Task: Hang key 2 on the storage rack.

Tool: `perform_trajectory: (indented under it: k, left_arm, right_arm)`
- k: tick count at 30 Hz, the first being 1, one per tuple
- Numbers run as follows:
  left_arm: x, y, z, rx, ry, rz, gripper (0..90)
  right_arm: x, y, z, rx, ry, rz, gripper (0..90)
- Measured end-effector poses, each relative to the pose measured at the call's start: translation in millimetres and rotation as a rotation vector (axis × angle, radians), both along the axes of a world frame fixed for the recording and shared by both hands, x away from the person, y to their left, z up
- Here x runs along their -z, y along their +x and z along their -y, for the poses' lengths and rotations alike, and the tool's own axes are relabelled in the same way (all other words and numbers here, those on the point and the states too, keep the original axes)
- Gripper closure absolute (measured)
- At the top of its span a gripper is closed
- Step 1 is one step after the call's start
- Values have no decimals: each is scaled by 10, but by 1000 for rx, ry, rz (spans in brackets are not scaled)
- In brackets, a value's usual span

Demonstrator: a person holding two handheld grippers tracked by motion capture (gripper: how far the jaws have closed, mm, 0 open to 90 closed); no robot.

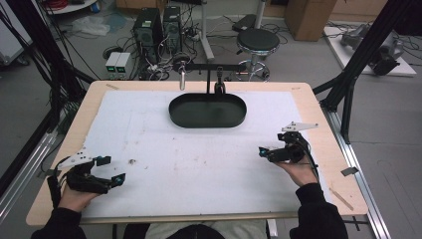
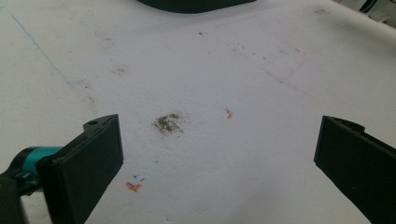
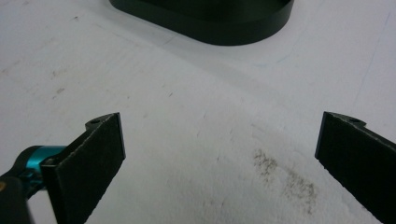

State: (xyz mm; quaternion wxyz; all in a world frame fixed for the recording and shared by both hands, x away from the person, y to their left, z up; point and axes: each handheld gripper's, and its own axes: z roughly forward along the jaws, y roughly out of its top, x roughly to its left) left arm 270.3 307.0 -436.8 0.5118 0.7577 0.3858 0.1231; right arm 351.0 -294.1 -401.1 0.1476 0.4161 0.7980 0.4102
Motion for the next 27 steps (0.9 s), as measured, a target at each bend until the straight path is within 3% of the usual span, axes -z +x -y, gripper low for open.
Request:
perform_trajectory:
  k: [8,21,27]
  left_arm:
    - [6,-4,-6,-2,4,-4,18]
    - [19,-8,5,2,17,-14,17]
    - [26,-2,11,5,26,-17,17]
  right_arm:
    - [105,-148,73,-9,-16,-17,8]
    - [238,-319,272,20,-9,-1,8]
    - [306,-375,274,23,-32,13,8]
